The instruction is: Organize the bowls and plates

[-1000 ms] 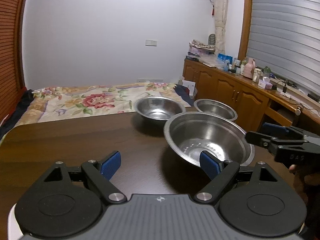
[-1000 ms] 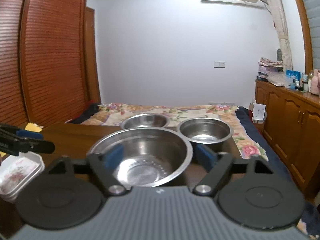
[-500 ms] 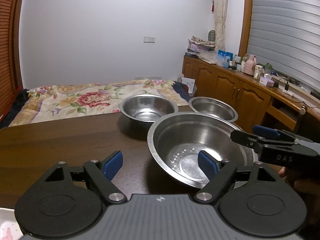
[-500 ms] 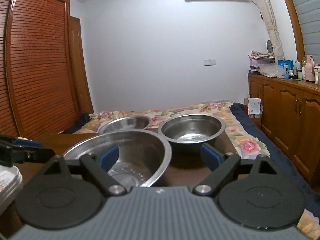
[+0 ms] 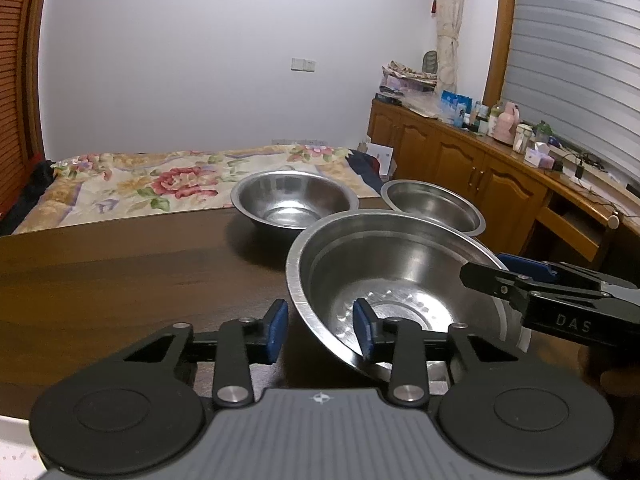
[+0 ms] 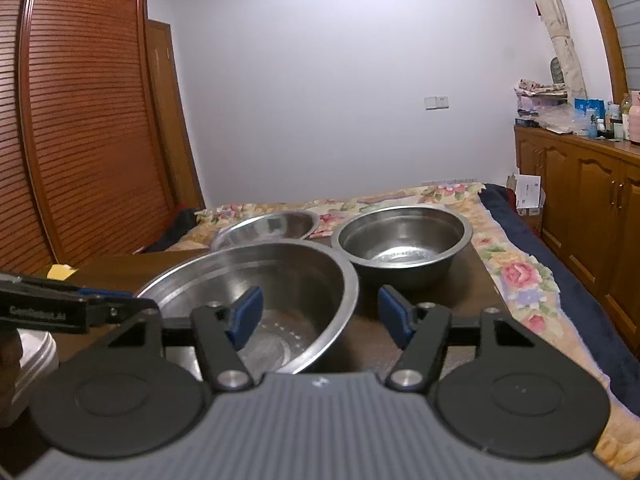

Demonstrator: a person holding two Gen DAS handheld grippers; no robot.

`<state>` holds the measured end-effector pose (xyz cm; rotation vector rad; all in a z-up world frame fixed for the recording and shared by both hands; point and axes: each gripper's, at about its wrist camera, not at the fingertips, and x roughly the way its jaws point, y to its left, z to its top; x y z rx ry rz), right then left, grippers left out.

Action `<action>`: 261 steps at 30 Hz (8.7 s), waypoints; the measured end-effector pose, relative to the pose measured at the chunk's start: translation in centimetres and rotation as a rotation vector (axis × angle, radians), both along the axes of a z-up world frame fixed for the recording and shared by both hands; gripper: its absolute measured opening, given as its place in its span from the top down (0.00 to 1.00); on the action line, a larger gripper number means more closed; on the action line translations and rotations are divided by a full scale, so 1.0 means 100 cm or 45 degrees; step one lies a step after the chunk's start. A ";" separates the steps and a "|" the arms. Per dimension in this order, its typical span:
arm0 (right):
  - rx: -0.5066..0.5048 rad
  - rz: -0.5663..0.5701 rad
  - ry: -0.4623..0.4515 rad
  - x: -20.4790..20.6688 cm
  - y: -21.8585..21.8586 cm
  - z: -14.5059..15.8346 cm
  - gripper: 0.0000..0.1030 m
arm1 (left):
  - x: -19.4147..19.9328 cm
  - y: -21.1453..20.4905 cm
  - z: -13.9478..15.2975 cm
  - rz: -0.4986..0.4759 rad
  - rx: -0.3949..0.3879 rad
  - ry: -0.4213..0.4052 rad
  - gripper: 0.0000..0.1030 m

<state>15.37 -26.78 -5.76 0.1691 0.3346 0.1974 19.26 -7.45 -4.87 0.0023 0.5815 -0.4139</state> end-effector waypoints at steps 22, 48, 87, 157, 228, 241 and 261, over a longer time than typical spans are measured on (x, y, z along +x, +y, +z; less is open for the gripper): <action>0.036 0.089 0.100 -0.011 0.008 0.007 0.70 | -0.027 0.016 0.013 -0.018 0.006 0.009 0.72; 0.106 0.176 0.151 -0.072 0.020 0.011 0.70 | -0.087 0.049 0.001 -0.089 -0.041 0.077 0.72; 0.111 0.166 0.187 -0.085 0.027 0.003 0.66 | -0.089 0.053 -0.007 -0.050 -0.029 0.086 0.69; -0.239 0.350 0.323 0.158 0.034 0.041 0.62 | 0.161 0.018 -0.001 0.015 -0.012 0.201 0.57; -0.143 0.359 0.198 0.039 0.026 0.108 0.89 | -0.008 0.034 0.093 -0.107 0.002 -0.045 0.90; -0.162 0.395 0.223 0.010 0.030 0.100 0.89 | -0.037 0.044 0.075 -0.144 -0.013 -0.008 0.90; -0.180 0.416 0.298 -0.022 0.043 0.065 0.89 | -0.060 0.046 0.032 -0.165 0.018 0.075 0.90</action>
